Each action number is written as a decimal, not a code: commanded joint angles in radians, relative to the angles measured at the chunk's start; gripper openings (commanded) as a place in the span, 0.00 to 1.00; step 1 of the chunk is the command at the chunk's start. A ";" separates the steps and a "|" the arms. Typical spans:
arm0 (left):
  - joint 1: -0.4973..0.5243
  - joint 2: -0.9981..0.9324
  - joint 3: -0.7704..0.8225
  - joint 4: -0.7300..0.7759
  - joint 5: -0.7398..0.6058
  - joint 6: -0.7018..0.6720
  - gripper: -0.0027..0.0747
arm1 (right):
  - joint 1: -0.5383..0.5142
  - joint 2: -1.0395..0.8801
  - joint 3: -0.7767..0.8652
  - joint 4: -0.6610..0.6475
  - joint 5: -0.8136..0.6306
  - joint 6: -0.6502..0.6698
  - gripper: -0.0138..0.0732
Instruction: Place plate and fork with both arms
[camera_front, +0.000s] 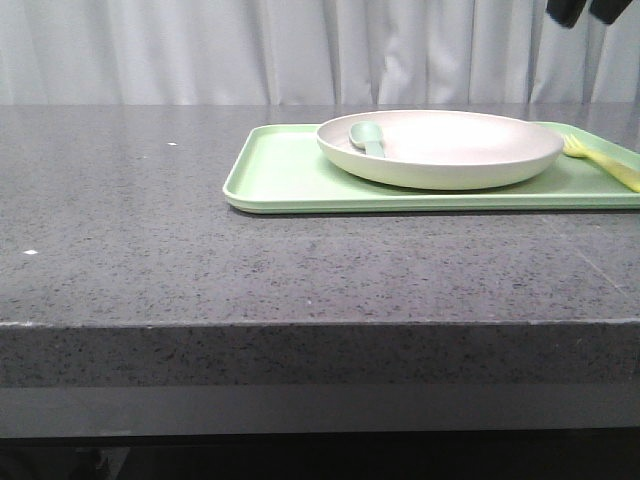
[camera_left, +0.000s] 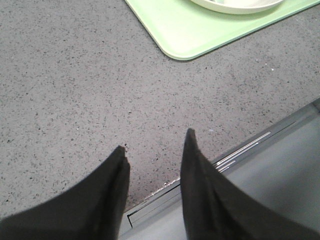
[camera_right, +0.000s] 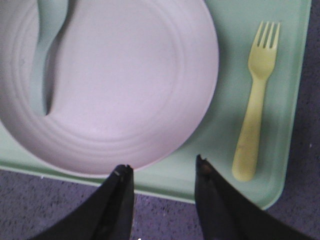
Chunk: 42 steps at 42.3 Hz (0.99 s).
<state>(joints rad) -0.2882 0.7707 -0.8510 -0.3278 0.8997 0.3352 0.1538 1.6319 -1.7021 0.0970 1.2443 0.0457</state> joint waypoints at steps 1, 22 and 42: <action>0.003 -0.004 -0.028 -0.021 -0.062 0.002 0.36 | 0.021 -0.135 0.060 -0.001 -0.042 -0.012 0.54; 0.003 -0.004 -0.028 -0.021 -0.062 0.002 0.36 | 0.039 -0.570 0.502 -0.032 -0.205 -0.024 0.54; 0.003 -0.004 -0.028 -0.021 -0.062 0.002 0.36 | 0.039 -0.883 0.700 -0.039 -0.241 -0.024 0.54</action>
<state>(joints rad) -0.2882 0.7707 -0.8510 -0.3278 0.8997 0.3352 0.1932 0.7908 -0.9875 0.0649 1.0679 0.0336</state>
